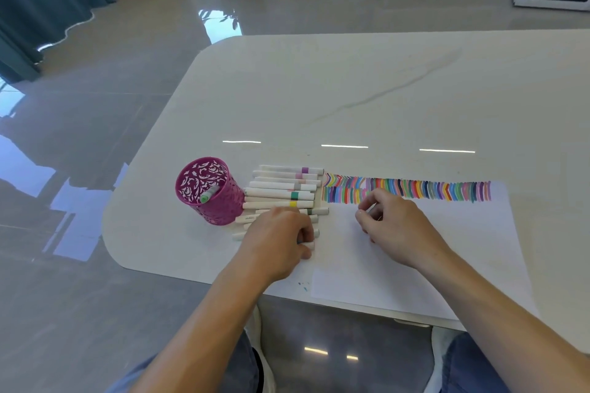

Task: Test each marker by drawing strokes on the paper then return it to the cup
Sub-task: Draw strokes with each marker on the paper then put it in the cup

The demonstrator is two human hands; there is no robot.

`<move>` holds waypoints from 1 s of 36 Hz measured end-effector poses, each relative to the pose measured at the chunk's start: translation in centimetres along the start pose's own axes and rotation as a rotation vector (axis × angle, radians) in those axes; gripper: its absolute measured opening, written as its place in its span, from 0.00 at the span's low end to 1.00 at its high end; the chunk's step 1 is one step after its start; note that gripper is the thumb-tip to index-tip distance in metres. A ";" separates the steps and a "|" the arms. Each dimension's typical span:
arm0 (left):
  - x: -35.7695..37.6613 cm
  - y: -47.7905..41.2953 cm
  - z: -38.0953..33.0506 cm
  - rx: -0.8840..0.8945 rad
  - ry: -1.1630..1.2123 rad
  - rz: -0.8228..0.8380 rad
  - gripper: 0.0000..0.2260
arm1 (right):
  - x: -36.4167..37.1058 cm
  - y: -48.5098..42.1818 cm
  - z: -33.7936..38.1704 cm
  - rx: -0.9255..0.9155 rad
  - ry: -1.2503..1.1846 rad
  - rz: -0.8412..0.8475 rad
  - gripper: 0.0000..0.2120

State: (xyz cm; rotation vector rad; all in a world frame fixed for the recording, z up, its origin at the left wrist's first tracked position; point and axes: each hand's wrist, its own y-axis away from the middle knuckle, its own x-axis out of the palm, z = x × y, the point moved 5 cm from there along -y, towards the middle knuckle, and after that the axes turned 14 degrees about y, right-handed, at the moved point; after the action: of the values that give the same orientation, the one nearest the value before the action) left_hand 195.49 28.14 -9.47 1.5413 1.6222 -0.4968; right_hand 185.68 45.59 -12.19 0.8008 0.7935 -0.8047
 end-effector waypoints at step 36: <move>0.9 -3.7 -5.0 0.113 1.043 -0.213 0.05 | -2.6 1.4 -0.7 -0.216 -0.235 -0.037 0.13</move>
State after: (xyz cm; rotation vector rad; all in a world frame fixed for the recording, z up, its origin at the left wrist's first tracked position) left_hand 190.63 31.84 -8.15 1.8498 2.5792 0.1846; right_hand 185.48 47.58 -9.91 0.4908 0.6727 -0.8134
